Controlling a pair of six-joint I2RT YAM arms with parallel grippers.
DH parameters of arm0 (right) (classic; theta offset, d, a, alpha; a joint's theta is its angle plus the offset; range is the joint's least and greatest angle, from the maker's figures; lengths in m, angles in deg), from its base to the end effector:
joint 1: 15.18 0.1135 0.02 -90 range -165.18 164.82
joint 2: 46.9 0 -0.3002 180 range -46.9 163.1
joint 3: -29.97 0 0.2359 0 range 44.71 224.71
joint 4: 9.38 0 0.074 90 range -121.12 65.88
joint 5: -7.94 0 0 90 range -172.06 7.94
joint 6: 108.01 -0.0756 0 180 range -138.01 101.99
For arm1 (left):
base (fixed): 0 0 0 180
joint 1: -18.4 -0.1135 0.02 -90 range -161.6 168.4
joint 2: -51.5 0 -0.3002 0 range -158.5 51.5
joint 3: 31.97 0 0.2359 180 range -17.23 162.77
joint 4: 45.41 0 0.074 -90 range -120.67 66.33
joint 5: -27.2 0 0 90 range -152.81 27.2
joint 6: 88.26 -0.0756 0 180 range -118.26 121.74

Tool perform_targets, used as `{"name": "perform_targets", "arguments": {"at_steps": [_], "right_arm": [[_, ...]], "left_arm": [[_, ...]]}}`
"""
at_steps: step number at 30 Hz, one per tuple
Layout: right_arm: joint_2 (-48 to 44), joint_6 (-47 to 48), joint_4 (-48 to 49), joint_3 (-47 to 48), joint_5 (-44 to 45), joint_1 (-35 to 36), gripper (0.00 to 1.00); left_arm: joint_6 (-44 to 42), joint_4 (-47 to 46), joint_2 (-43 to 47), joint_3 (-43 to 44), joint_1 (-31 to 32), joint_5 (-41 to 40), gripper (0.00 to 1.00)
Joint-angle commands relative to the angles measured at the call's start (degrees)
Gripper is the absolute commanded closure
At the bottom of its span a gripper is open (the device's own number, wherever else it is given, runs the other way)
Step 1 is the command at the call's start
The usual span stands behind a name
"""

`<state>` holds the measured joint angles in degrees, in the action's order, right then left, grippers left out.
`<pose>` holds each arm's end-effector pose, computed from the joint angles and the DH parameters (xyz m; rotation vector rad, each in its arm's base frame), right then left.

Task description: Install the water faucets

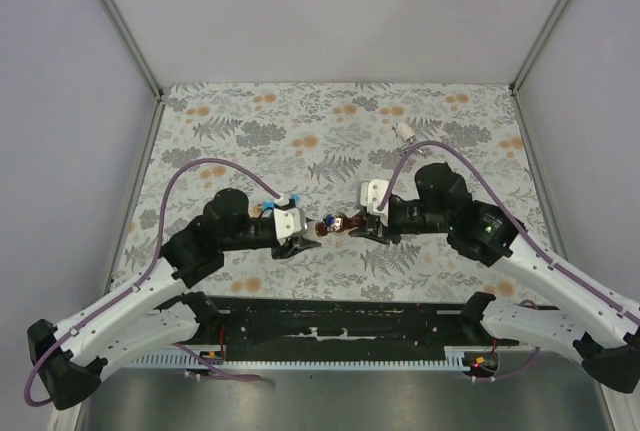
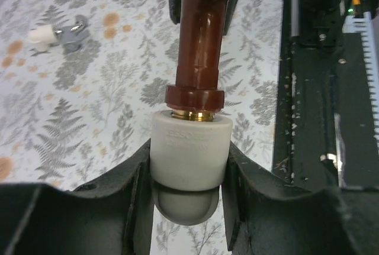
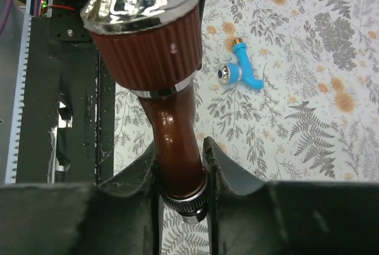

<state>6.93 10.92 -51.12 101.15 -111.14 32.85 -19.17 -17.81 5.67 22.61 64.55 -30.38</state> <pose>0.1035 0.1700 0.3683 -1.4935 1.3461 0.7193 0.0916 -0.1539 0.3202 1.3734 1.3602 -0.8326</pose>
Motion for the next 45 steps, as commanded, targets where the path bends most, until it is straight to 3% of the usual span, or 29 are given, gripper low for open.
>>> {"name": "perform_targets", "arguments": {"at_steps": [1,4,7,9,12,15,20,25,29,33,40,45], "right_arm": [[4.44,-17.11,4.67,3.76,-2.3,0.57,0.81],[7.78,-28.8,6.79,4.63,-0.02,0.57,0.87],[11.73,-42.59,7.49,6.48,4.45,-0.13,1.0],[14.37,-53.65,7.41,7.36,5.88,-2.14,1.0],[18.76,-69.84,8.63,6.93,-0.34,-7.85,1.0],[20.36,-74.54,9.95,5.96,-1.87,-9.89,1.0],[17.03,-66.57,9.95,5.52,1.13,-10.06,0.52],[7.11,-48.04,9.69,3.24,4.03,-9.97,0.02],[-4.48,-29.5,11.44,-2.9,4.04,-10.06,0.02],[-15.56,-17.26,16.88,-12.56,-0.35,-9.97,0.02],[-22.0,-7.49,13.56,-14.7,-6.78,-9.89,0.02],[-21.04,-8.71,19.61,-15.49,-10.37,-9.89,0.02]], "left_arm": [[-3.34,-5.65,3.54,-0.8,0.08,-7.44,0.98],[-6.5,-7.06,5.3,-2.91,0.34,-13.42,0.98],[-8.97,-9.6,7.76,-5.29,0.43,-18.17,0.98],[-11.08,-11.19,8.99,-7.04,0.69,-21.68,0.98],[-14.76,-14.08,10.57,-9.15,1.83,-28.1,0.98],[-17.41,-16.55,12.33,-11.26,2.71,-32.16,0.98],[-14.61,-16.91,13.83,-11.1,2.72,-32.69,0.98],[-10.39,-14.89,12.6,-8.99,2.72,-27.16,0.98],[-6.7,-13.21,11.29,-6.36,2.54,-21.99,0.98],[-2.4,-8.39,7.78,-2.84,1.75,-10.74,0.98],[2.18,-5.39,2.58,2.09,0.08,6.58,0.98],[3.85,-5.04,1.79,3.14,-0.01,12.31,0.98]]}}
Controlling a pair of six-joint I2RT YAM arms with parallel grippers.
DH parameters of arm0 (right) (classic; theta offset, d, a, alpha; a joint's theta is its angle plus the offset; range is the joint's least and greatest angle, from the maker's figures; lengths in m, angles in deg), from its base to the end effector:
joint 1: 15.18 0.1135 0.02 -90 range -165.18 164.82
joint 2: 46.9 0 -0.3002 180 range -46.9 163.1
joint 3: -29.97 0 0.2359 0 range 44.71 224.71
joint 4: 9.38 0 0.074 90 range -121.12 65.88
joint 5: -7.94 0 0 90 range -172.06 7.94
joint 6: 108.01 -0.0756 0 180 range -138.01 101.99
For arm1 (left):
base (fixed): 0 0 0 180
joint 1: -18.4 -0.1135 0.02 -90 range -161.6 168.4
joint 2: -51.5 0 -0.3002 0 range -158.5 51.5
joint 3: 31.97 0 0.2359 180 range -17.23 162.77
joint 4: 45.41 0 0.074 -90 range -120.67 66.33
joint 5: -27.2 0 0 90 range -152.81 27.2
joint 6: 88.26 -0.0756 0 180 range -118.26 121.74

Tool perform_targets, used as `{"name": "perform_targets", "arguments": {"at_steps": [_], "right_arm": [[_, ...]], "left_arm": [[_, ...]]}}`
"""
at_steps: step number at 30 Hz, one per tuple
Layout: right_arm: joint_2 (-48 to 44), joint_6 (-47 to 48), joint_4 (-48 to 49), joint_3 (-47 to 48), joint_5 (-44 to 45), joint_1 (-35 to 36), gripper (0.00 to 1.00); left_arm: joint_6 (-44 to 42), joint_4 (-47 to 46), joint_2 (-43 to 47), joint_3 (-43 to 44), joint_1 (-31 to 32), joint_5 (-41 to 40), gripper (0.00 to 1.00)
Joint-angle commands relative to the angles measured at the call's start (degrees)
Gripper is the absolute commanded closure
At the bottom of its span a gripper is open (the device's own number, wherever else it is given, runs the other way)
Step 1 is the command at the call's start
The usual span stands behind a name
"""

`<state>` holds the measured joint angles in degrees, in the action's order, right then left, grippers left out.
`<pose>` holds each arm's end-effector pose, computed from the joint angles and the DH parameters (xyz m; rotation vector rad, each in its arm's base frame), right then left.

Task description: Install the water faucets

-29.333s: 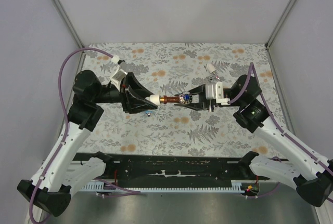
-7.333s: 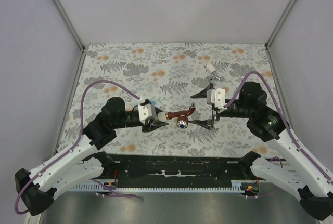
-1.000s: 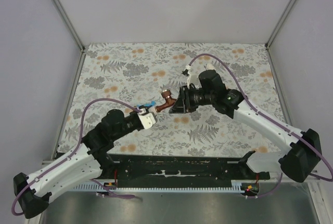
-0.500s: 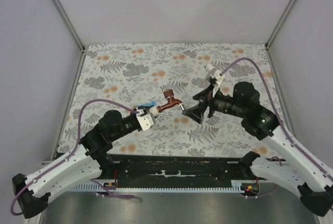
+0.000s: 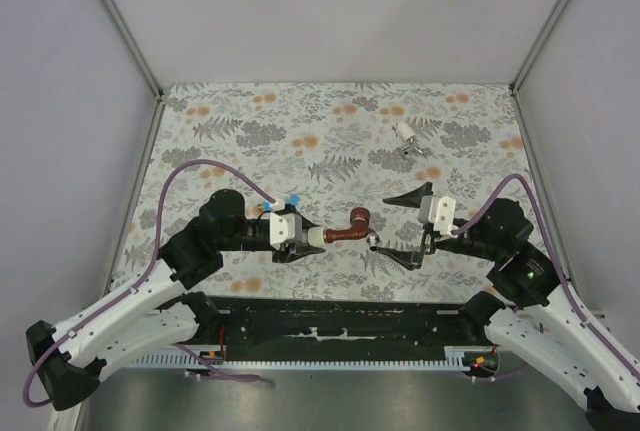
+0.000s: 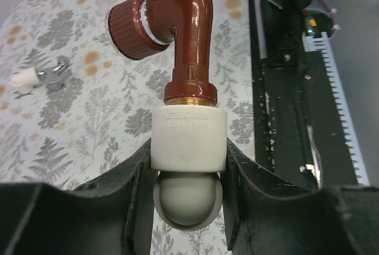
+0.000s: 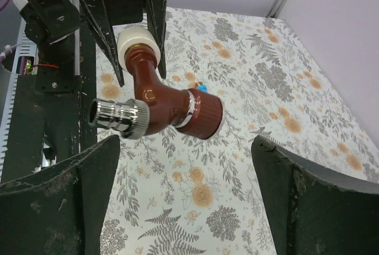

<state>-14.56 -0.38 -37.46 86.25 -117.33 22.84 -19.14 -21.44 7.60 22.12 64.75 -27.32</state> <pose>0.0656 0.1067 0.3600 -1.1783 1.2075 0.7726 0.0839 -0.1515 0.3311 1.3699 1.2464 -0.8711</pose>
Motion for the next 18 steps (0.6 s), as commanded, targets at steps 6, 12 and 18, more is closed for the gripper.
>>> {"name": "perform_targets", "arguments": {"at_steps": [6,12,18], "right_arm": [[5.98,1.27,8.85,1.26,-10.43,0.12,0.03],[11.86,-2.06,9.92,3.46,-15.26,0.3,0.08],[16.26,-15.49,14.99,4.25,-16.15,0.48,0.28]], "left_arm": [[5.68,-2.64,-0.92,3.98,-0.29,12.59,0.98],[5.59,-3.17,-0.93,3.45,-0.21,11.02,0.98],[2.79,-5.01,1.18,0.73,-0.21,0.58,0.98]]}}
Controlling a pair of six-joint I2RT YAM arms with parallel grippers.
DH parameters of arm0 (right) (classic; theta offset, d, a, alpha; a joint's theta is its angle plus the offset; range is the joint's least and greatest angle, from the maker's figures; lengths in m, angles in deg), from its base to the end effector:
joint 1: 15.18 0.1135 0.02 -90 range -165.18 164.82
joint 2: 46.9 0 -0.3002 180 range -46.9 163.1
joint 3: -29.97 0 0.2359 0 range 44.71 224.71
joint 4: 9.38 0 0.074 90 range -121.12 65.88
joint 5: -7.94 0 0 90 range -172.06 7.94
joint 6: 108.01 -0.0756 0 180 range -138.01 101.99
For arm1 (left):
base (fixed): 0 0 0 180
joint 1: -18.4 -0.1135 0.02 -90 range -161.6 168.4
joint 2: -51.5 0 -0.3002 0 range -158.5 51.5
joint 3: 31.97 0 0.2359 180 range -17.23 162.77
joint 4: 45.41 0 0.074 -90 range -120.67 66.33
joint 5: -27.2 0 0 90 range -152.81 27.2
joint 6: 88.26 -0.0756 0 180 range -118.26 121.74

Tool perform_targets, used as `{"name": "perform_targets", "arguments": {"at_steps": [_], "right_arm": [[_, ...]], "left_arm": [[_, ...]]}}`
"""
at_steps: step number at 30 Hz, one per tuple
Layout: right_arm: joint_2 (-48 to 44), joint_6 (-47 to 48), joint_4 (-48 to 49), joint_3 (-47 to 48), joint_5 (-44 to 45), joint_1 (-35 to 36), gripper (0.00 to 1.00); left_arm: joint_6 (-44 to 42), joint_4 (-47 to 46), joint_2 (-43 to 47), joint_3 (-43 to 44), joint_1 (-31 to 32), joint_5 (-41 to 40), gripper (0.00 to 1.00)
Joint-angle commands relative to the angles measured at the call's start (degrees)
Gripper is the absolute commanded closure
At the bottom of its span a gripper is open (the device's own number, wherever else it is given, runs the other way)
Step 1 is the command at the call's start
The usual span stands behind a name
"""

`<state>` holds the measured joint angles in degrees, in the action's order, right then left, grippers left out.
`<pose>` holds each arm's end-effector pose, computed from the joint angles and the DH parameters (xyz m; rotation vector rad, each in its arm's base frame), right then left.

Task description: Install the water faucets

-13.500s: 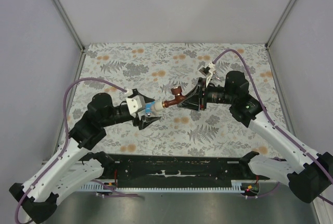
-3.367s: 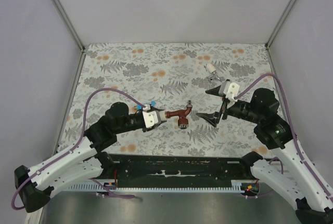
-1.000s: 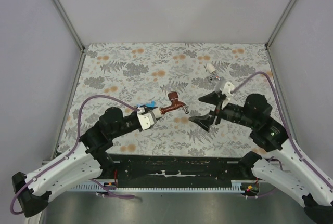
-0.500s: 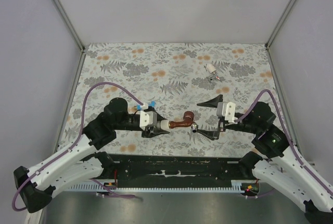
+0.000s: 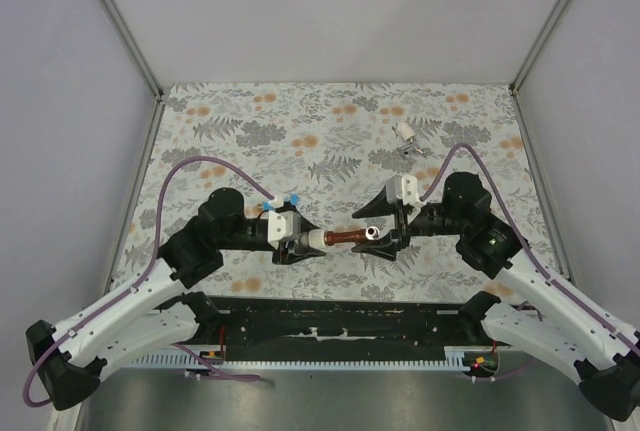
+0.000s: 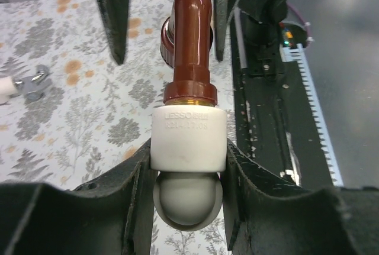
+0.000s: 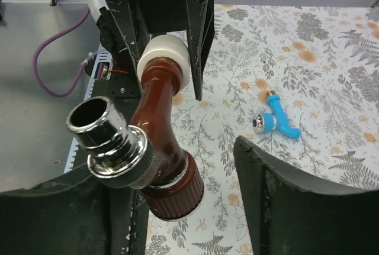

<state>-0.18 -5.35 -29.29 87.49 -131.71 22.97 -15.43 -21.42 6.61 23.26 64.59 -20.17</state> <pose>0.0960 0.1487 0.3568 -1.3095 1.2243 1.0661 0.0775 -0.1548 0.3371 1.4012 1.2295 -1.0242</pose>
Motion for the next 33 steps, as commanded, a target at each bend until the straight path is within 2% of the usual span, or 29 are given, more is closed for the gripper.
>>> {"name": "perform_targets", "arguments": {"at_steps": [1,4,8,9,10,14,15,16,20,25,29,33], "right_arm": [[2.49,-14.12,8.06,3.18,-1.86,0.34,0.35],[4.86,-23.54,12.01,3.18,-0.81,0.34,0.64],[8.56,-38.28,14.74,3.8,5.15,0.26,0.8],[9.78,-42.77,13.88,4.41,8.39,0.26,0.92],[11.19,-46.47,12.22,5.2,11.39,0.26,1.0],[17.78,-61.93,2.13,9.85,17.21,-0.53,1.0],[19.45,-65.37,1.4,10.12,17.39,-0.88,0.95],[21.2,-69.32,1.74,9.69,17.57,-1.06,0.92],[24.38,-79.18,6.9,5.83,19.58,-1.06,0.94],[26.05,-86.32,11.23,2.22,22.4,-0.97,0.88],[26.5,-85.18,9.75,3.18,21.7,-1.41,0.7],[23.34,-76.85,3.35,5.55,23.36,-3.6,0.46]], "left_arm": [[-1.81,-5.39,2.52,-1.19,-0.05,-8.68,0.98],[-4.18,-6.79,3.66,-3.04,-0.05,-16.24,0.98],[-10.32,-8.9,4.89,-6.82,0.91,-26.6,0.98],[-12.69,-8.9,5.33,-7.96,1.61,-30.12,0.98],[-14.63,-11.17,5.85,-9.01,2.57,-33.2,0.98],[-24.2,-16.19,8.84,-14.2,6.97,-46.82,0.98],[-26.49,-17.5,9.54,-15.43,8.28,-49.29,0.98],[-29.21,-19.43,10.33,-17.01,9.43,-52.36,0.98],[-39.58,-23.84,11.31,-20.79,13.91,-60.1,0.98],[-46.28,-26.31,10.08,-23.09,17.87,-64.43,0.98],[-43.15,-25.78,9.73,-22.56,18.4,-63.38,0.98],[-35.23,-22.27,9.9,-20.1,18.32,-61.45,0.98]]}}
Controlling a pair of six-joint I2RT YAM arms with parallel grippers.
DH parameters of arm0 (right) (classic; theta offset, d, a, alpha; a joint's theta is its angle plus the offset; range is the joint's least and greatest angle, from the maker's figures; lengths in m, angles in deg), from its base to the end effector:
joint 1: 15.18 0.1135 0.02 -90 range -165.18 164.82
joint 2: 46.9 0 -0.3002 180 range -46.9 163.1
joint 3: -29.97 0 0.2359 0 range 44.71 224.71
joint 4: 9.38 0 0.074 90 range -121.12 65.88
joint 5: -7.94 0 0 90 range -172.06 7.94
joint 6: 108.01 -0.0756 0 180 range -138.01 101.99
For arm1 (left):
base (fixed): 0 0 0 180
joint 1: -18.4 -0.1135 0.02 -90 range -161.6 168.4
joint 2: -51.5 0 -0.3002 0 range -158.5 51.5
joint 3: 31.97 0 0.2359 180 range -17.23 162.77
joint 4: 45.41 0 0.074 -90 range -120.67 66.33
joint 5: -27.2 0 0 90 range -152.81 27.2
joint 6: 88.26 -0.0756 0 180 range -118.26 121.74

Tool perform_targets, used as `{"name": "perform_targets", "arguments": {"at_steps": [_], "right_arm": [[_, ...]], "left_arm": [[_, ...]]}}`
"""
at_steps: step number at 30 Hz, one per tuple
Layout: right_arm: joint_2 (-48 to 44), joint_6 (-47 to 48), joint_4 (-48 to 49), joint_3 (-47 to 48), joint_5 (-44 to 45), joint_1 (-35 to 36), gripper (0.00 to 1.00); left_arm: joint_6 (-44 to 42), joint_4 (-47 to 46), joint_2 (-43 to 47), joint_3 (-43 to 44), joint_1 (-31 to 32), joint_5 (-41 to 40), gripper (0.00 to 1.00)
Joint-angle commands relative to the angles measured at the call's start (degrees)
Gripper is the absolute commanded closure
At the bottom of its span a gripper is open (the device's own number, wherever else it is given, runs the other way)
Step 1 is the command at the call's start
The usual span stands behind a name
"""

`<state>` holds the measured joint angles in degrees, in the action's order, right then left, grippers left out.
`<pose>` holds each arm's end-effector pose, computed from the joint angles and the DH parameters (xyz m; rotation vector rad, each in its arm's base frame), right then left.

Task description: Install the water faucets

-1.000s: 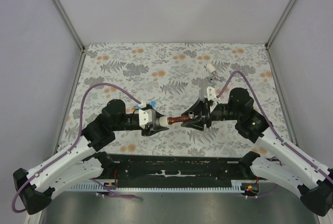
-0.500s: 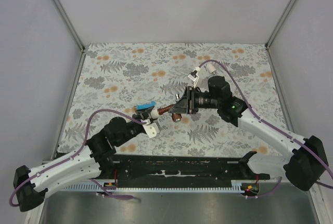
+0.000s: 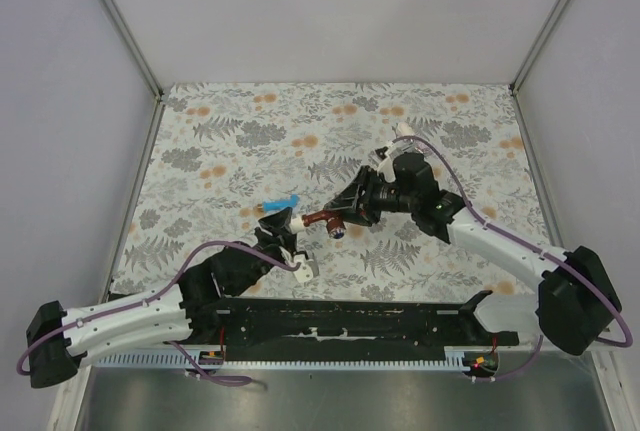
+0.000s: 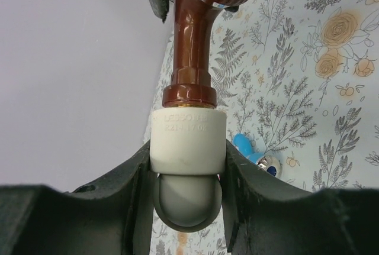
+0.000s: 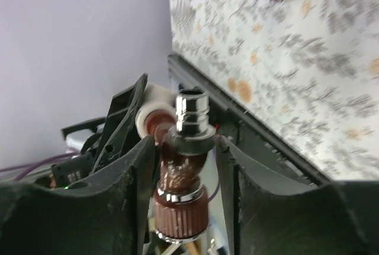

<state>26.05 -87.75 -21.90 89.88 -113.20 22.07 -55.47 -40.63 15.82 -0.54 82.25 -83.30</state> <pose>0.2047 0.2048 0.2874 0.2642 2.3992 1.5984 0.0918 -0.1269 0.2484 1.3535 1.0668 0.2233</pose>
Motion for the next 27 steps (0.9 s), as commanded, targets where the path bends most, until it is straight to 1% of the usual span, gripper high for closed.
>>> {"name": "perform_targets", "arguments": {"at_steps": [1,5,7,9,12,16,19,22,27], "right_arm": [[-4.55,8.53,-5.2,3.69,5.73,-3.24,0.41],[-11.32,21.71,-9.42,5.8,10.12,-5.0,0.2],[-15.1,32.94,-10.56,6.07,11.97,-5.09,0.02],[-19.58,45.41,-11.62,5.55,11.62,-5.0,0.02],[-25.99,60.2,-13.2,2.75,12.24,-5.0,0.02],[-34.87,79.28,-14.34,-1.74,6.45,-5.0,0.02],[-37.0,89.48,-18.2,-2.8,4.69,-5.0,0.02],[-36.13,97.4,-21.2,-2.37,3.37,-5.0,0.02],[-33.76,104.18,-18.13,-2.63,3.54,-4.91,0.02]], "left_arm": [[6.57,-2.44,0.61,4.22,0.57,2.29,0.98],[12.11,-0.25,-0.35,6.33,-0.83,5.54,0.98],[15.19,0.81,-0.7,7.48,-1.97,7.65,0.98],[17.82,2.56,-1.06,8.71,-3.55,10.72,0.98],[21.6,4.15,-1.93,10.29,-6.37,16.17,0.98],[24.51,5.12,-3.25,11.7,-8.74,20.22,0.98],[25.74,5.65,-3.95,12.23,-9.45,23.82,0.98],[26.8,6.35,-4.39,12.93,-9.63,25.93,0.98],[27.68,7.23,-4.75,13.55,-9.71,28.22,0.98]]}}
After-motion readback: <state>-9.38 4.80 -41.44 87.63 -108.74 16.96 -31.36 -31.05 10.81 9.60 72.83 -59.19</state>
